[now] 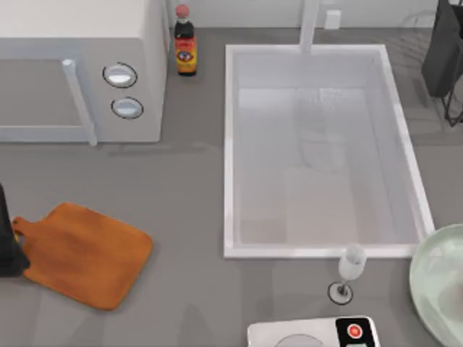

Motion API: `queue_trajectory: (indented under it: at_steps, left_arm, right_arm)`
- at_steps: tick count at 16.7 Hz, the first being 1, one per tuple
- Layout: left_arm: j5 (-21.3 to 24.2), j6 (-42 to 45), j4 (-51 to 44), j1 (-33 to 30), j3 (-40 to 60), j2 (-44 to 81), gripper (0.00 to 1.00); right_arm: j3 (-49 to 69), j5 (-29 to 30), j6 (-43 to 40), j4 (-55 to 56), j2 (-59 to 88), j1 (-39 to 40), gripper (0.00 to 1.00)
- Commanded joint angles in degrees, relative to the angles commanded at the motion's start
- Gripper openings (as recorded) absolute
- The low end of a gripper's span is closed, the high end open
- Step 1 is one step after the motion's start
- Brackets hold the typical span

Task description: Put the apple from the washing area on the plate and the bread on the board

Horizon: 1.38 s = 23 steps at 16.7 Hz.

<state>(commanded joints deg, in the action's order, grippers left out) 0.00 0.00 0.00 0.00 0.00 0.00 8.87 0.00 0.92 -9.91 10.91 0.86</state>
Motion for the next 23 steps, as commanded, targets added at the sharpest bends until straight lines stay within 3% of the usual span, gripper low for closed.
queue_trajectory:
  at_steps: [5, 13, 17, 23]
  left_arm:
    - [0.0, 0.0, 0.0, 0.0, 0.0, 0.0, 1.00]
    - [0.0, 0.4, -1.1, 0.2, 1.4, 1.7, 1.00]
    - [0.0, 2.3, -7.5, 1.0, 8.4, 11.7, 1.00]
    - [0.1, 6.9, -22.7, 3.1, 25.3, 36.9, 1.00]
  right_arm:
    - [-8.6, 0.0, -0.9, 9.6, -10.6, -0.8, 1.00]
    - [-8.9, 0.0, -0.9, 9.9, -10.9, -0.9, 1.00]
    - [-8.9, 0.0, -0.9, 9.9, -10.9, -0.9, 1.00]
    - [-8.9, 0.0, -0.9, 9.9, -10.9, -0.9, 1.00]
